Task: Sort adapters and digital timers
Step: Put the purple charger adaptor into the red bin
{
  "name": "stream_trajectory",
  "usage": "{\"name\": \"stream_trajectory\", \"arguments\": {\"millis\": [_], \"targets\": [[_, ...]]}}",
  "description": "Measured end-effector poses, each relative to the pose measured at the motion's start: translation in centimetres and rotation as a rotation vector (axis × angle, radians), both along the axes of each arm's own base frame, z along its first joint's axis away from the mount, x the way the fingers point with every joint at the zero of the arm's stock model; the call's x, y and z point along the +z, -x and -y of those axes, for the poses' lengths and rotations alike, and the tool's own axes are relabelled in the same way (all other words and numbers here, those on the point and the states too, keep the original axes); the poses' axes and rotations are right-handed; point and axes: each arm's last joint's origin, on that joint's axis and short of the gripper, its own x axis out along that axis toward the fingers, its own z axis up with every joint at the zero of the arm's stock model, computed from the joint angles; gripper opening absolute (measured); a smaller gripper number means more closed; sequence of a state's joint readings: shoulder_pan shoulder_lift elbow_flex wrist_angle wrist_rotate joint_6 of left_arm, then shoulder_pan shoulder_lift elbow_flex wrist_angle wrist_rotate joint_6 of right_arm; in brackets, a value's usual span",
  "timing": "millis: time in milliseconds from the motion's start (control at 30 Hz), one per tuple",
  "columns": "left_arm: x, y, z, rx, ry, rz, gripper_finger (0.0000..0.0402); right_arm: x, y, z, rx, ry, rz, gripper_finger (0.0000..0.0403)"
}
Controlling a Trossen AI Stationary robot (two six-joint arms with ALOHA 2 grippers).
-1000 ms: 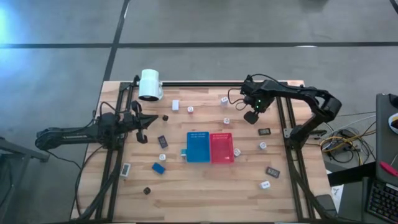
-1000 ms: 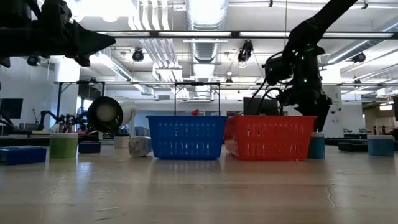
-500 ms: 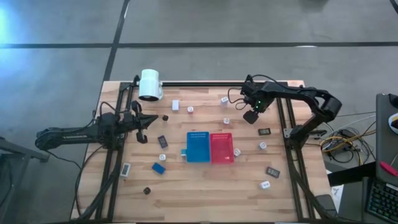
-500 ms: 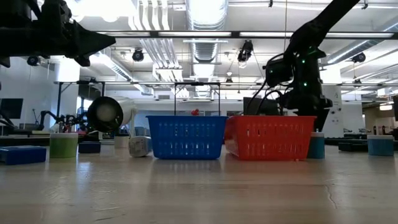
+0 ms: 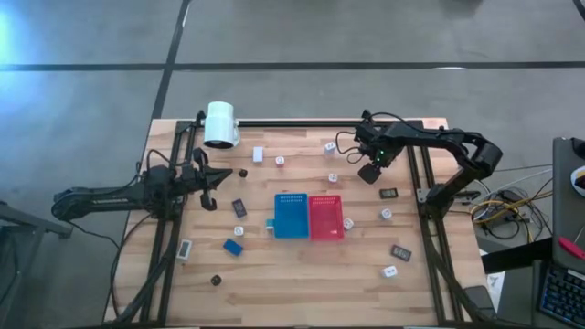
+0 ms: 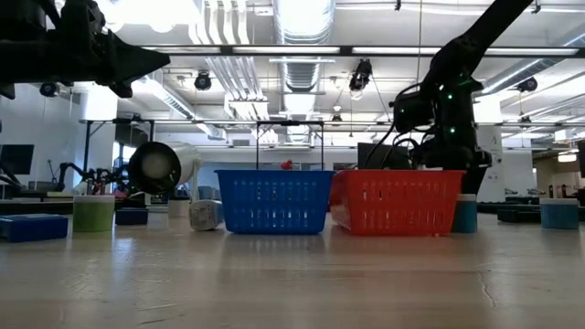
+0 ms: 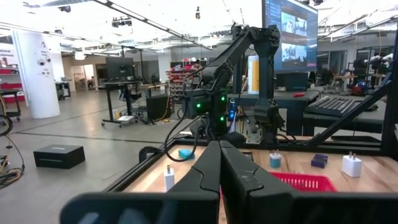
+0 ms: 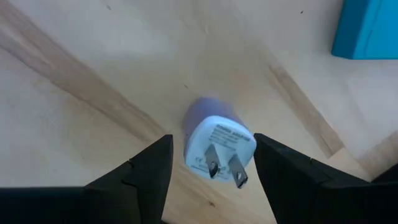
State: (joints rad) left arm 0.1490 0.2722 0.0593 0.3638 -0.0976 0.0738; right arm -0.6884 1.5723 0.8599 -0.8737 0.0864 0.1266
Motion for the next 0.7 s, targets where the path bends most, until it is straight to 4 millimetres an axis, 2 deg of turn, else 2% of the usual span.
{"name": "stream_trajectory", "arguments": {"millis": [433,700], "targets": [[0.02,0.0,0.0,-0.001,0.003,0.003,0.0003,-0.25,-0.19,0.12,0.028,0.022,0.027,0.0145],[0.02,0.0,0.0,-0.001,0.003,0.003,0.0003,-0.04,-0.22,0.03,0.075,0.005,0.052,0.0134]]}}
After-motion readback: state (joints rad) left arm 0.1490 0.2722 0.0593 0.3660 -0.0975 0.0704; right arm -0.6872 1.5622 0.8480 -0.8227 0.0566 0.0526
